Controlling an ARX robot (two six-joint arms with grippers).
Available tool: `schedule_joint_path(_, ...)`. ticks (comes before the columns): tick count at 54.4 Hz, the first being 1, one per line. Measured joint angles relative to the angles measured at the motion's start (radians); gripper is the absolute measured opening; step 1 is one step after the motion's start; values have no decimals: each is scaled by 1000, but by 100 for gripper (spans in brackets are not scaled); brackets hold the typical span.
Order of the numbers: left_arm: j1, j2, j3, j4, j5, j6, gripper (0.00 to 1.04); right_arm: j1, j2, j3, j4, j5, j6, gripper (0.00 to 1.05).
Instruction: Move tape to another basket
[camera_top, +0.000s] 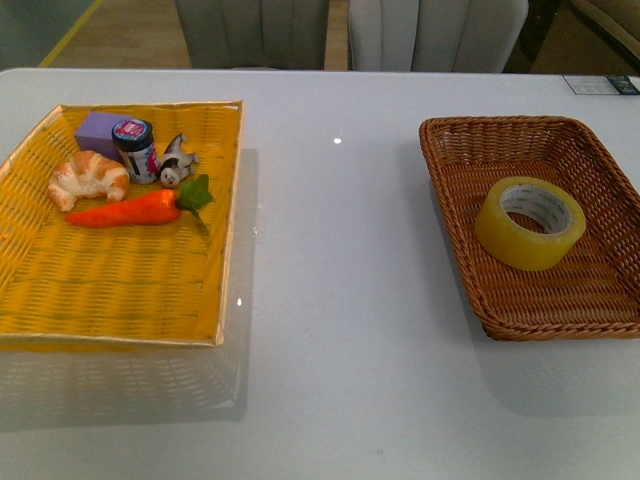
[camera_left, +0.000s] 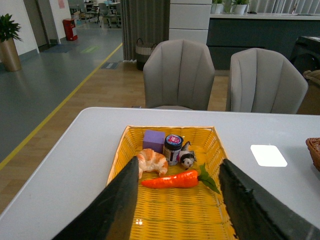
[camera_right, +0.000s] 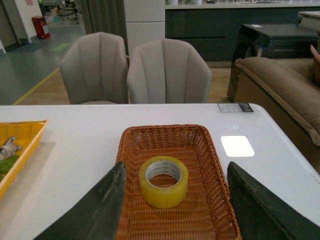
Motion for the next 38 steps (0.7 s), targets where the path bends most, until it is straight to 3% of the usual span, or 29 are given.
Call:
schedule_joint_path(6, 0, 0, 0, 0, 0, 0, 89, 0, 0, 0, 0, 0, 0, 96)
schedule_joint_path(9, 0, 0, 0, 0, 0, 1, 97, 0, 0, 0, 0, 0, 0, 96)
schedule_joint_path(38, 0, 0, 0, 0, 0, 2, 96, 0, 0, 0, 0, 0, 0, 96)
